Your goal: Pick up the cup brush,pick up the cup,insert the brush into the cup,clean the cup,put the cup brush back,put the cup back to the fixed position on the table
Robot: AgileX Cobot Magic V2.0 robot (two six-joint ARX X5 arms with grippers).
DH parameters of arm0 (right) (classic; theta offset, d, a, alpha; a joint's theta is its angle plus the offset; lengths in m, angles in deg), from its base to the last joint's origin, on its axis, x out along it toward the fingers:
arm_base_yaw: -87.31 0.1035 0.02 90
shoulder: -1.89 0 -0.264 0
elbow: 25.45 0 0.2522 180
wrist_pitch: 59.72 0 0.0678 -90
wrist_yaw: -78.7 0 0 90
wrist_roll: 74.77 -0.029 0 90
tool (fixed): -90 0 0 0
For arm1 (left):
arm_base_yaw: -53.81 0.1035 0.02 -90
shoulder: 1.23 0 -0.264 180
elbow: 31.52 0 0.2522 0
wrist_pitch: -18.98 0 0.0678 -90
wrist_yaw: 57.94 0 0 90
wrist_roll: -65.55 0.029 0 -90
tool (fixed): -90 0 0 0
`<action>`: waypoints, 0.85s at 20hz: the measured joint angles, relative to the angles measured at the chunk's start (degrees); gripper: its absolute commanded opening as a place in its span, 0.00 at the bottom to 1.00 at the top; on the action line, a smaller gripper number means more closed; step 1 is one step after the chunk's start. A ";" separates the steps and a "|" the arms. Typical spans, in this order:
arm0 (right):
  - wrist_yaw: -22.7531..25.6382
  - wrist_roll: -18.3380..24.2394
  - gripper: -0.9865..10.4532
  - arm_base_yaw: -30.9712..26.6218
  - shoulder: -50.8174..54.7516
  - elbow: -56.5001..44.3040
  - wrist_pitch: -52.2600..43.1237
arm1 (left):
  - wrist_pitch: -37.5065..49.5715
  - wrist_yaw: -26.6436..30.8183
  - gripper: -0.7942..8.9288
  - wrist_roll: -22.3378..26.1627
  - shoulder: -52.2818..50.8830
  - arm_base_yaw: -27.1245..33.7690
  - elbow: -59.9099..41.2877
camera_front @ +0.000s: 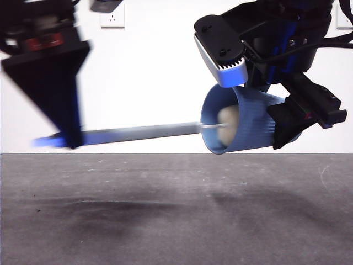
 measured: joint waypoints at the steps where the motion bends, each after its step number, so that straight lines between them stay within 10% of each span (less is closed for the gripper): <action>1: 0.00 -0.02 0.08 0.00 0.00 0.00 0.04 | -2.67 0.83 0.07 -0.17 -0.59 0.00 0.00; 8: 0.00 -0.44 0.08 0.00 0.00 0.00 0.04 | -12.81 1.03 0.07 -0.98 -7.74 0.00 0.00; 17: -0.31 -1.18 0.08 0.09 0.00 0.00 0.02 | -1.79 -4.85 0.07 -1.01 -3.93 0.00 0.00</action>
